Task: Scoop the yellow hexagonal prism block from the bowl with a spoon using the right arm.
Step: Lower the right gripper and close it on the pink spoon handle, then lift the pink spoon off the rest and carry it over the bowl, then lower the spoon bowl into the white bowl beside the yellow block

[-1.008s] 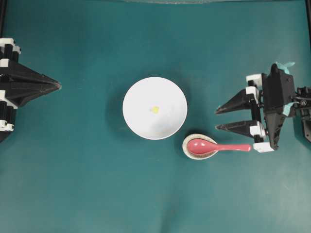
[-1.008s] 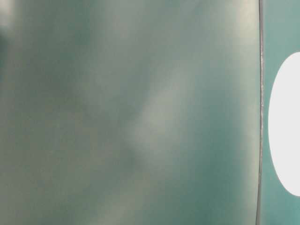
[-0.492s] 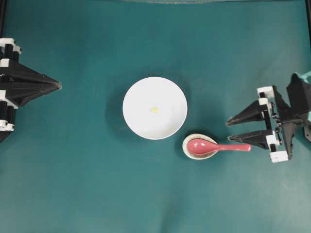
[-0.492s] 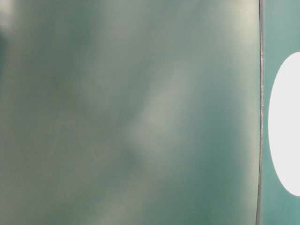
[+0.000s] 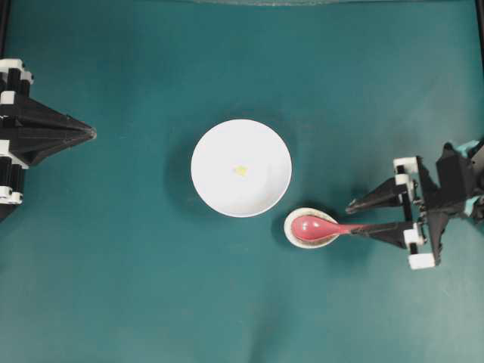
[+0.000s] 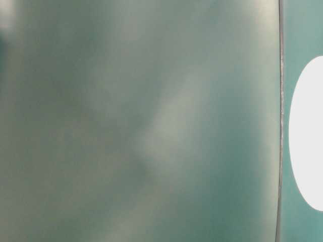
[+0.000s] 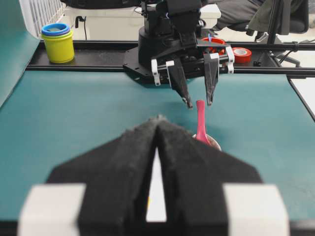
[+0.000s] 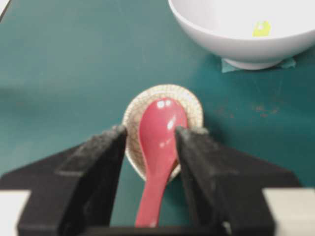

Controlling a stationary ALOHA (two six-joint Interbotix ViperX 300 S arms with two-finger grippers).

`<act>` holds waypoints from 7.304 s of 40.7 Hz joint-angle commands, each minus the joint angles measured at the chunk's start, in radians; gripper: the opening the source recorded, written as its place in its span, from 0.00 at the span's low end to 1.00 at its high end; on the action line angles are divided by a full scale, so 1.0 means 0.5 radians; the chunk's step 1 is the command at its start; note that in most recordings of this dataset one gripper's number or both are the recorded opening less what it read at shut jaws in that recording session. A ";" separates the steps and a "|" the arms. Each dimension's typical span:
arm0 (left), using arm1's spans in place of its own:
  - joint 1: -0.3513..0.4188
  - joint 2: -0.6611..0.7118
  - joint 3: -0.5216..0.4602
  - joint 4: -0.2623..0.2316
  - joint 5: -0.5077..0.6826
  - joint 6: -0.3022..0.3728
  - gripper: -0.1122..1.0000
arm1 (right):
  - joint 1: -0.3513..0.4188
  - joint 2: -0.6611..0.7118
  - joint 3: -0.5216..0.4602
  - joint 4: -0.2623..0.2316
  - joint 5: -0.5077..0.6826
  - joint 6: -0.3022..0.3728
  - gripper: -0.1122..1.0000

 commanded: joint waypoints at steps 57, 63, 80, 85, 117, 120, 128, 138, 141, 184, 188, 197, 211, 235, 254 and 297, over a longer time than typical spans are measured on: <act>0.006 0.021 -0.040 0.006 0.006 -0.015 0.15 | 0.264 0.288 -0.064 0.365 -0.098 -0.009 0.44; 0.006 0.025 -0.040 0.006 0.006 -0.015 0.15 | 0.267 0.310 -0.067 0.347 -0.067 -0.009 0.45; 0.003 0.031 -0.040 0.006 0.009 -0.015 0.15 | 0.267 0.316 -0.064 0.319 -0.003 -0.025 0.45; 0.006 0.031 -0.040 0.006 0.006 -0.009 0.15 | 0.270 0.316 -0.064 0.325 -0.003 -0.025 0.45; 0.006 0.031 -0.040 0.003 0.006 0.003 0.15 | 0.267 0.316 -0.086 0.356 0.028 -0.021 0.44; 0.006 0.031 -0.040 0.003 0.009 0.003 0.15 | 0.267 0.316 -0.086 0.356 0.028 -0.021 0.44; 0.006 0.031 -0.040 0.006 0.009 0.003 0.15 | 0.267 0.316 -0.086 0.356 0.028 -0.021 0.44; 0.006 0.031 -0.040 0.003 0.009 0.006 0.15 | 0.267 0.316 -0.092 0.356 0.028 -0.021 0.44; 0.006 0.031 -0.040 0.006 0.006 0.003 0.15 | 0.267 0.316 -0.095 0.356 0.025 -0.021 0.44; 0.006 0.009 -0.046 0.006 0.071 -0.003 0.15 | 0.190 -0.368 -0.163 0.356 0.506 -0.390 0.31; 0.006 0.009 -0.046 0.006 0.077 0.000 0.15 | 0.132 -0.549 -0.212 0.356 0.709 -0.469 0.31; 0.003 0.012 -0.043 0.006 0.077 0.000 0.15 | -0.083 -0.862 -0.371 0.353 1.273 -0.552 0.31; 0.006 0.012 -0.043 0.006 0.120 0.006 0.15 | -0.607 -0.969 -0.684 0.341 2.037 -0.571 0.31; 0.006 0.018 -0.043 0.006 0.138 0.009 0.15 | -1.025 -0.515 -1.381 0.193 3.059 -0.561 0.31; 0.006 0.028 -0.043 0.006 0.129 0.006 0.15 | -1.031 -0.092 -1.893 -0.043 3.648 -0.433 0.31; 0.006 0.028 -0.040 0.006 0.126 0.003 0.15 | -1.031 0.129 -2.126 -0.325 4.010 -0.104 0.31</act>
